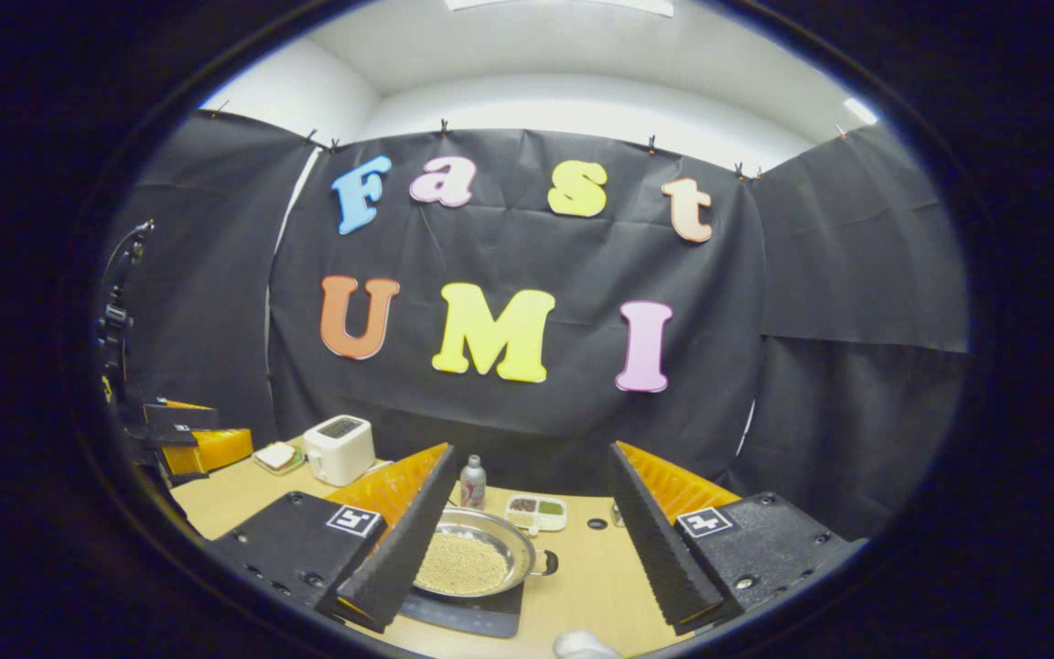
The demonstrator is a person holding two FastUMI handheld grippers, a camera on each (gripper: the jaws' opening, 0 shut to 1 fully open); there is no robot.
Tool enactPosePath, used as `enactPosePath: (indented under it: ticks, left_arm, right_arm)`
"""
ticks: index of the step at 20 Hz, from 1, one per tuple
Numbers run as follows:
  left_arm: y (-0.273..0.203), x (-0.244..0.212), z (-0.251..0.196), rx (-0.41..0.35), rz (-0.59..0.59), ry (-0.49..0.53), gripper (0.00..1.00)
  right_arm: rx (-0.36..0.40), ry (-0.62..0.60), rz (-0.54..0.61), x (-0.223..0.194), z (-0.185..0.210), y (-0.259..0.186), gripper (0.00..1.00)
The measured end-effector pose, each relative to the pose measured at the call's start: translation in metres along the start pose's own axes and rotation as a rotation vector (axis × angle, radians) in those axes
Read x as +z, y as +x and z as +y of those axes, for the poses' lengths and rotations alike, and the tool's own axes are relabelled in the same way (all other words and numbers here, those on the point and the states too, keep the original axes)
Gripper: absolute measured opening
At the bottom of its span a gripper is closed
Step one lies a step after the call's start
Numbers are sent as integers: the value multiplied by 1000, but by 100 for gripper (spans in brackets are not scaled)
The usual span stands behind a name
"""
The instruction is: First push the handle of the pot to place it horizontally, then grasp the pot with both hands and set it on the induction cooktop.
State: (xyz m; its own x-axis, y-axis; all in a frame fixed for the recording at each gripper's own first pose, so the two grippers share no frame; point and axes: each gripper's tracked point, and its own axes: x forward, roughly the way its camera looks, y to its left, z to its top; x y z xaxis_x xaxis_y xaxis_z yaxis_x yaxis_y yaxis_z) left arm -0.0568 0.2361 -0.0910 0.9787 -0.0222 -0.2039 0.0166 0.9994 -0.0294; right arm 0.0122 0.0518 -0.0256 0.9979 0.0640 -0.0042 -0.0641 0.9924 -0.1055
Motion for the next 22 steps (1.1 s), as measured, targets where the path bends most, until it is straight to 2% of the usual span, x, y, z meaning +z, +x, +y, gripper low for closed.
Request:
enactPosePath:
  ticks: [1, 5, 10, 19, 22]
  left_arm:
    - [-10, 14, 2, -2, -27, -4, 96]
    - [-46, 64, 5, 18, -149, 8, 96]
    - [-91, 111, -9, 9, -290, -58, 95]
    - [-122, 127, -14, 42, -337, -29, 95]
    - [-128, 124, -11, 63, -331, -11, 95]
  right_arm:
    - [7, 9, -16, 11, 2, -10, 100]
    - [24, 73, -96, 52, -4, -43, 100]
    - [16, 95, -141, 78, -23, -67, 100]
    - [-42, 121, -181, 89, -69, -100, 100]
    - [-50, 139, -178, 89, -70, -105, 100]
